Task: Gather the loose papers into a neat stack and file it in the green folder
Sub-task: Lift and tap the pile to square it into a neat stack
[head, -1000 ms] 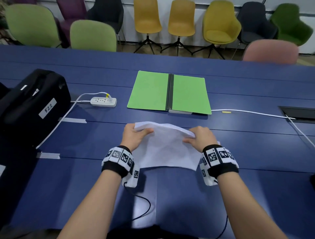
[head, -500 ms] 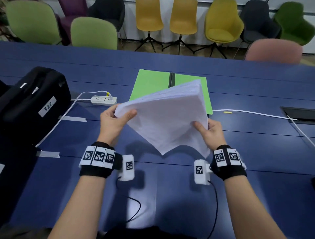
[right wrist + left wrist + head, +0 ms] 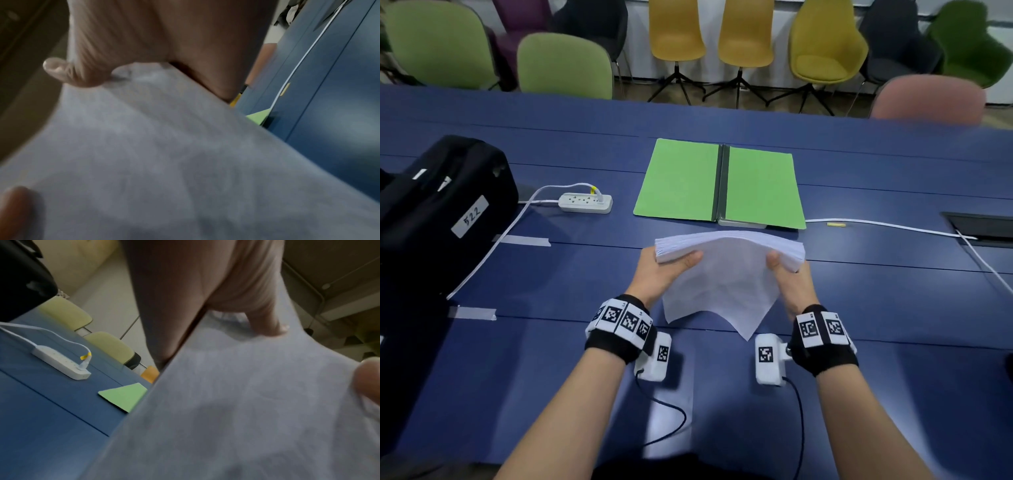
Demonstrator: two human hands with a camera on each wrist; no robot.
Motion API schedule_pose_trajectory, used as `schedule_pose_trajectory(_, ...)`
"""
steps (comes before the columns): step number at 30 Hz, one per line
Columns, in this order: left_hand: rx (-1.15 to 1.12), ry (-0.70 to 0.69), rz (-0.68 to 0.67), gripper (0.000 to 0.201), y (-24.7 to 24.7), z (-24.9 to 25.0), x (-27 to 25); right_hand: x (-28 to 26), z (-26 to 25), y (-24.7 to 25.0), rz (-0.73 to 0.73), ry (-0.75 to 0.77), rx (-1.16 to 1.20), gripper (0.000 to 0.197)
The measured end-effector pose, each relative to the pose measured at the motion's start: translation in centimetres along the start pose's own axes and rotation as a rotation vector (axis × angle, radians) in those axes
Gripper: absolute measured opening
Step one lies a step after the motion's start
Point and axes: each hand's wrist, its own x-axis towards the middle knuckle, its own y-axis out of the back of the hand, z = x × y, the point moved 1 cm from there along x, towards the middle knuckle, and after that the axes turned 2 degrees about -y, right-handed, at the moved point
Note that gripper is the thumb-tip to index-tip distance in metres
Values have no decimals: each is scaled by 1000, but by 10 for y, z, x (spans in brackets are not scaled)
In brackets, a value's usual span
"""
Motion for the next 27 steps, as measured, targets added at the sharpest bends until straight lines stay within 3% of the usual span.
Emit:
schedule_pose_trajectory(1,-25,-4,33,12,-1,1,-1,1,0,-3,33,-25,8,88)
schedule_pose_trajectory(2,-65,-8,68,19,-1,1,0,1,0,-5,50,-39,29,109)
schedule_pose_trajectory(3,-93,-12,99,38,-4,3,-2,0,-2,-7,55,-40,56,113)
schedule_pose_trajectory(4,-124,-5,113,55,-6,3,-2,-5,-5,-11,52,-41,89,101)
schedule_pose_trajectory(5,-148,14,138,58,-8,3,-2,-8,-8,-13,63,-39,127,76)
schedule_pose_trajectory(6,-170,39,169,49,-9,2,-2,-10,-11,-15,78,-36,164,49)
schedule_pose_trajectory(7,-182,53,195,41,-12,6,-4,-9,-10,-15,86,-38,186,35)
schedule_pose_trajectory(10,-174,59,207,36,-18,19,-10,-17,-18,-15,87,22,181,41)
schedule_pose_trajectory(13,-187,98,197,21,-16,23,-6,-15,-24,-14,51,31,185,25)
schedule_pose_trajectory(16,-194,139,183,55,-11,25,-4,-10,-26,-14,6,77,143,42)
schedule_pose_trajectory(19,-173,137,168,64,-10,23,-2,-8,-27,-11,39,167,140,28)
schedule_pose_trajectory(22,-166,154,169,48,-11,24,-3,-10,-33,-16,60,256,75,30)
schedule_pose_trajectory(25,-179,154,162,27,-14,28,-4,-10,-27,-16,5,225,35,21)
schedule_pose_trajectory(27,-164,152,137,26,-14,30,-5,-13,-23,-15,-59,237,-29,10)
